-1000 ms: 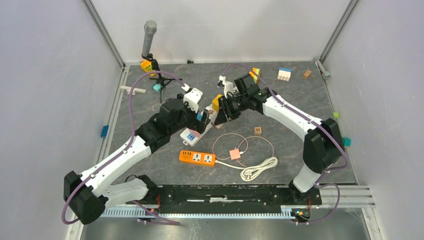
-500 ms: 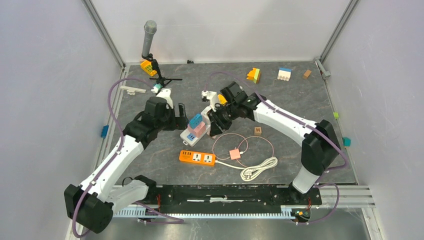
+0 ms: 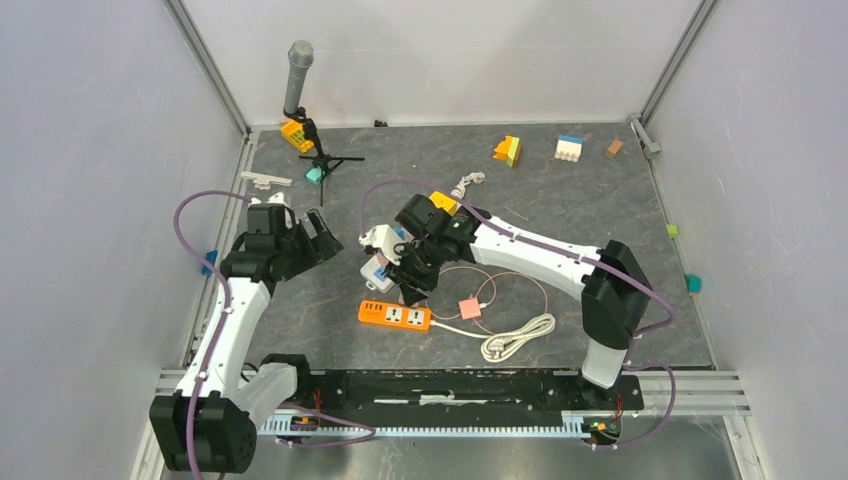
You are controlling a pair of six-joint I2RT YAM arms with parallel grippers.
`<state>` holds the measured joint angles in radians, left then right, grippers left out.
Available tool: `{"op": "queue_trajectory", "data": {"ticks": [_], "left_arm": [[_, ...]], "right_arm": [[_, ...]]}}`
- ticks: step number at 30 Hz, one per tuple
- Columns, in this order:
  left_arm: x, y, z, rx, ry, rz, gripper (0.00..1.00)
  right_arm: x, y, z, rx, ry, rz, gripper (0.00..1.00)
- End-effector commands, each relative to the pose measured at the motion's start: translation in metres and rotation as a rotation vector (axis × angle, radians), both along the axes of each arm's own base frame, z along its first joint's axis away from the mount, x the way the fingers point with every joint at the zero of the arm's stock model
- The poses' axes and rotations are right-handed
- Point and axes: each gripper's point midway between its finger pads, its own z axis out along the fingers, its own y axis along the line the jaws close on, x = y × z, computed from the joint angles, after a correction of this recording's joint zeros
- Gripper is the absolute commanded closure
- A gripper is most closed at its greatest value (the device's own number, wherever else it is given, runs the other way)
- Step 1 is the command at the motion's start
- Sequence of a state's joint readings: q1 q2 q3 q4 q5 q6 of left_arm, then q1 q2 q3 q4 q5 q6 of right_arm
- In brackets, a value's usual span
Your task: Insert the plug
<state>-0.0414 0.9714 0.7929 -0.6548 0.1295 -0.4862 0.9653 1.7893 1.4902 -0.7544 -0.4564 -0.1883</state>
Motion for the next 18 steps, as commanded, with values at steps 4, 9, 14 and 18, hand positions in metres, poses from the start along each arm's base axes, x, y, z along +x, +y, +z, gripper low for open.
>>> {"op": "queue_trajectory", "data": {"ticks": [4, 9, 14, 18], "left_arm": [[0.008, 0.005, 0.013, -0.088, -0.01, 0.055, 0.0], [0.012, 0.006, 0.015, -0.088, -0.009, 0.05, 0.0], [0.013, 0.007, 0.014, -0.089, -0.009, 0.051, 0.0], [0.013, 0.007, 0.012, -0.091, -0.002, 0.053, 0.0]], "right_arm": [[-0.002, 0.003, -0.012, -0.048, -0.067, 0.045, 1.0], [-0.005, 0.0, -0.028, -0.08, -0.067, 0.037, 1.0], [-0.009, -0.003, -0.039, -0.092, -0.048, 0.042, 1.0], [-0.013, -0.003, -0.044, -0.088, -0.038, 0.048, 1.0]]}}
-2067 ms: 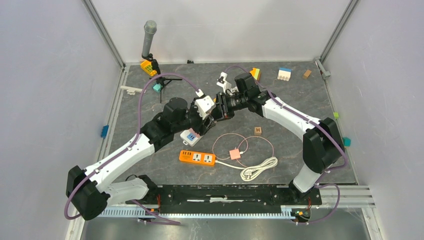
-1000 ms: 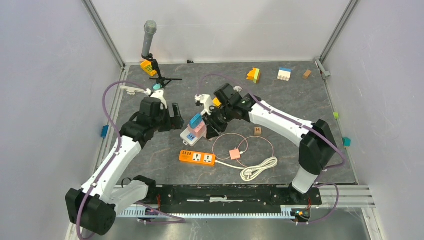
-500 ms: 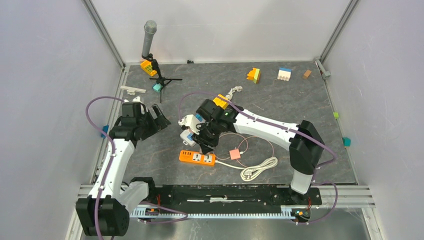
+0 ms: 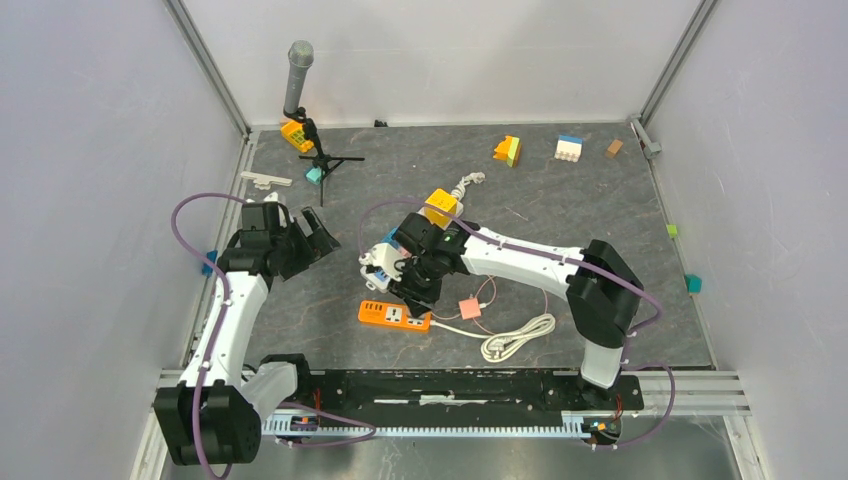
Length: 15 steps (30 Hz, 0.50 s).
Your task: Insert the plug
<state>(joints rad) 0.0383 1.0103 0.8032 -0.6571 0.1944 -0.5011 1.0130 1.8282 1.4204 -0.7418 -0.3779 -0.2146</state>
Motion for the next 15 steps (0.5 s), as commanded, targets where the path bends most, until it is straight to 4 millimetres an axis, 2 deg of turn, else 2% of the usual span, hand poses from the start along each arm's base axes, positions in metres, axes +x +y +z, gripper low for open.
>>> {"op": "queue_trajectory", "data": {"ticks": [1, 15], "left_arm": [[0.008, -0.003, 0.015, -0.031, -0.035, 0.004, 0.0], [0.006, -0.006, 0.009, -0.053, -0.029, -0.001, 0.0]], "right_arm": [[-0.001, 0.007, -0.004, 0.028, -0.013, 0.016, 1.0], [-0.003, 0.002, -0.029, -0.023, -0.004, -0.01, 1.0]]}}
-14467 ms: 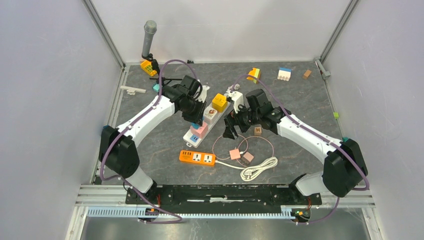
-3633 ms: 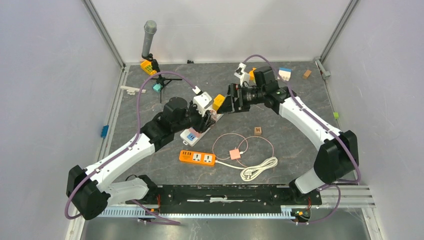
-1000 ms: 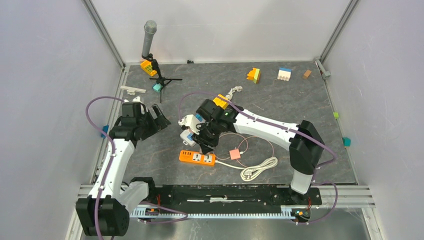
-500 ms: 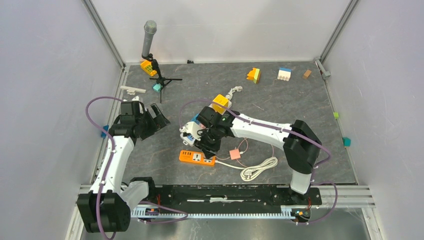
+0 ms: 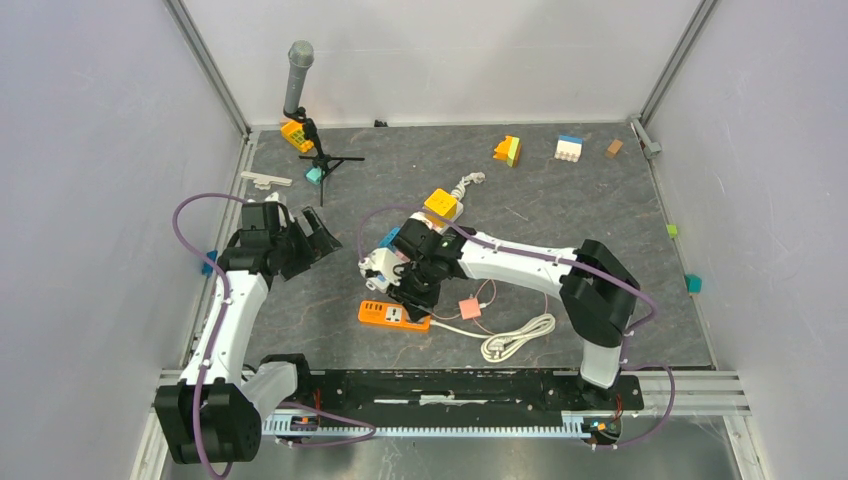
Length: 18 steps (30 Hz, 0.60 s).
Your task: Insert the plug
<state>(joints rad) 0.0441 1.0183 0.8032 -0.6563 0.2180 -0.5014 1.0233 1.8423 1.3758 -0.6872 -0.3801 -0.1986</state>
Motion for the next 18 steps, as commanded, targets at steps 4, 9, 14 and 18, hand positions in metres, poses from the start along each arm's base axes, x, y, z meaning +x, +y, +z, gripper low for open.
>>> {"op": "queue_trajectory", "data": {"ticks": [4, 9, 14, 18], "left_arm": [[0.006, -0.004, 0.011, -0.037, -0.041, 0.004, 0.0], [0.005, -0.004, 0.012, -0.041, -0.043, 0.006, 0.0], [0.005, -0.006, 0.012, -0.053, -0.047, 0.007, 0.0], [0.005, -0.007, 0.013, -0.062, -0.051, 0.011, 0.0]], "right_arm": [[0.005, -0.005, -0.021, -0.043, -0.045, -0.019, 1.0], [0.003, -0.014, -0.031, -0.099, -0.105, -0.001, 1.0], [-0.005, -0.031, -0.049, -0.199, -0.18, 0.048, 1.0], [-0.012, -0.047, -0.064, -0.256, -0.193, 0.065, 1.0]]}}
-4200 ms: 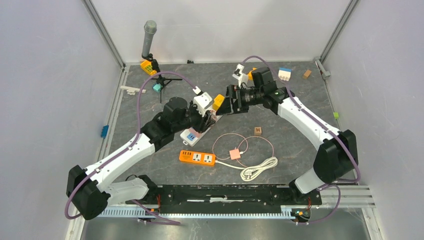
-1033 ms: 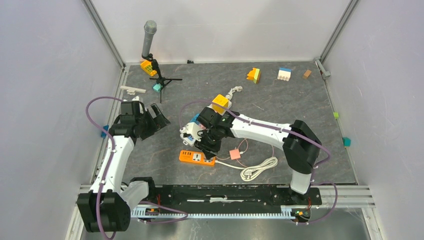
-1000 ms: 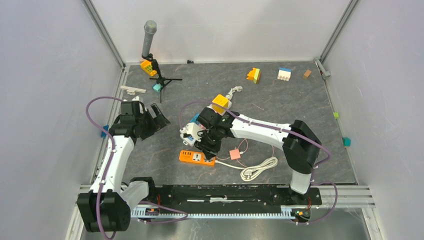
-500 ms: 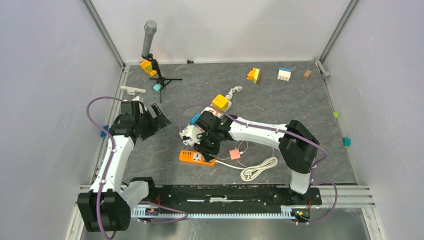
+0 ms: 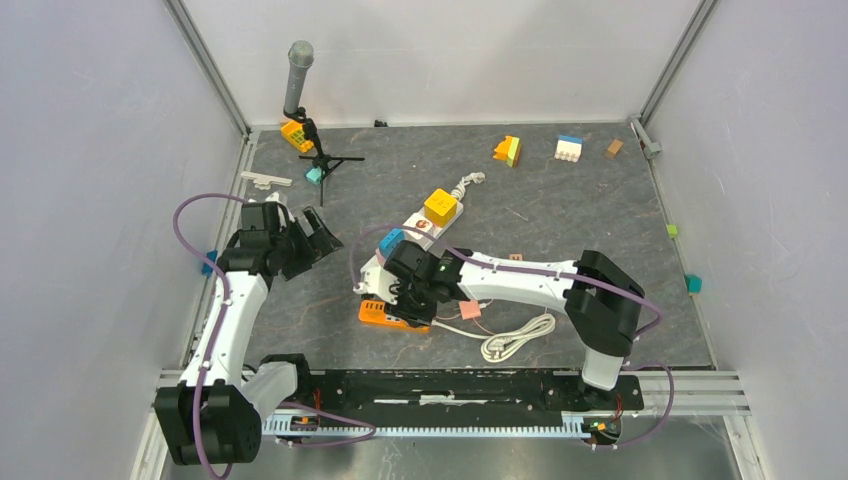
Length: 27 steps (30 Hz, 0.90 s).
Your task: Insert the plug
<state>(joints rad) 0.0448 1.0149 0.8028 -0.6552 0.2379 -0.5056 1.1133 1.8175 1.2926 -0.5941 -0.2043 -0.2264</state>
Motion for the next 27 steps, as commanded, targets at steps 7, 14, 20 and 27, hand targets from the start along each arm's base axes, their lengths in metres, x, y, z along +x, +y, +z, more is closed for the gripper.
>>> {"op": "queue_trajectory", "data": {"ticks": [7, 14, 20, 27], "left_arm": [[0.007, -0.007, 0.021, -0.054, -0.081, -0.005, 0.0], [0.012, -0.007, 0.044, -0.037, -0.155, -0.034, 0.0], [0.019, -0.004, 0.069, -0.001, -0.215, -0.056, 0.0], [0.027, -0.018, 0.093, -0.066, -0.252, -0.11, 0.0]], "right_arm": [[-0.017, -0.061, -0.06, -0.236, 0.003, 0.006, 1.0], [-0.006, -0.043, -0.038, -0.174, -0.036, -0.013, 0.69], [0.019, 0.0, 0.034, -0.008, -0.126, -0.065, 0.12], [0.052, 0.024, 0.124, 0.241, -0.137, -0.166, 0.02]]}}
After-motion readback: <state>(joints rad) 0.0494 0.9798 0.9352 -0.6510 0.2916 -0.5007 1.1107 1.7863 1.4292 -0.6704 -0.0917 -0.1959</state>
